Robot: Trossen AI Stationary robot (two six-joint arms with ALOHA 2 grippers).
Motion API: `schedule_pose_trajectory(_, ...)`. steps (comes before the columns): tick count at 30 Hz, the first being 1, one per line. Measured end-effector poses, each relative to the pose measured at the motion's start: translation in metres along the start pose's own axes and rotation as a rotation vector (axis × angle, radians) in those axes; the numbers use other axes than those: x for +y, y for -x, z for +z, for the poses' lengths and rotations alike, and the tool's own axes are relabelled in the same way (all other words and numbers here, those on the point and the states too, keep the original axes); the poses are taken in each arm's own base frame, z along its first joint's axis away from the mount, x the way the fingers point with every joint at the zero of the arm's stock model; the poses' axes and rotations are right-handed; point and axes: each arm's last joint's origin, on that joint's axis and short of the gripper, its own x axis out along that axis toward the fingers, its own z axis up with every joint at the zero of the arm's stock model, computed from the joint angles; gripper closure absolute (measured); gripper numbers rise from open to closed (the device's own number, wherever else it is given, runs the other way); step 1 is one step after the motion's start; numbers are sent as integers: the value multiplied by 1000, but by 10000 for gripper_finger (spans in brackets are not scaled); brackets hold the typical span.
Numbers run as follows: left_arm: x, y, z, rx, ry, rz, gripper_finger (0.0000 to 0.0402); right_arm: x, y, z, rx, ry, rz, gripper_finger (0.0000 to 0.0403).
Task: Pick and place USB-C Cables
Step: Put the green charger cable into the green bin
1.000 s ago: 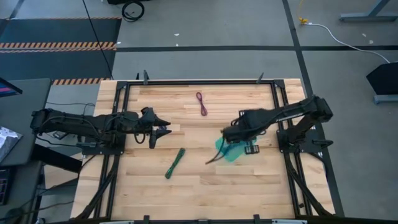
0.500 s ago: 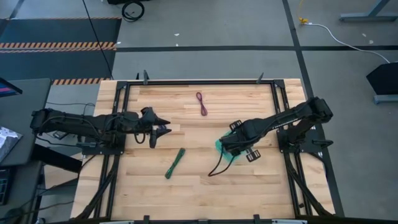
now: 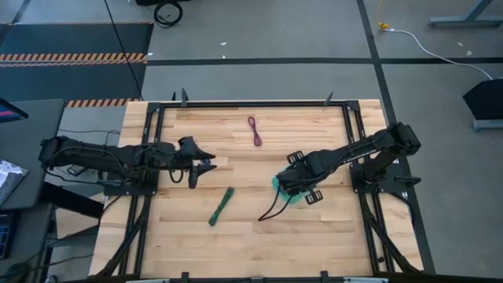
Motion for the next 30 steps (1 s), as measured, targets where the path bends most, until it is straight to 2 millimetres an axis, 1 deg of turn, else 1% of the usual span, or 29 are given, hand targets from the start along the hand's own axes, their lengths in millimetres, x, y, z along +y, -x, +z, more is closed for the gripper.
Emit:
schedule_pose_trajectory(3,0,0,0,0,0,0,212,0,4,12,-119,-12,-23,265)
schedule_pose_trajectory(6,0,0,0,0,0,0,212,1,19,36,-352,-5,-49,261)
schedule_pose_trajectory(8,0,0,0,0,0,0,212,3,29,49,-499,62,-49,260)
schedule_pose_trajectory(10,0,0,0,0,0,0,212,6,36,58,-610,139,-90,260)
schedule_pose_trajectory(13,1,0,0,0,0,16,212,8,40,71,-706,200,-184,260)
schedule_pose_trajectory(15,3,0,-3,19,-3,83,212,10,36,78,-726,239,-205,259)
schedule_pose_trajectory(17,8,1,-10,69,14,187,212,11,31,84,-745,241,-206,258)
schedule_pose_trajectory(21,15,4,-25,187,65,321,212,11,13,93,-726,276,-158,258)
schedule_pose_trajectory(24,19,6,-29,193,148,426,212,12,-4,103,-712,311,-152,258)
schedule_pose_trajectory(27,24,7,-28,141,210,531,212,12,-19,113,-722,321,-162,258)
schedule_pose_trajectory(28,25,7,-28,140,218,539,212,11,-22,114,-719,321,-162,258)
schedule_pose_trajectory(30,24,6,-29,168,233,478,212,12,-28,116,-703,322,-165,258)
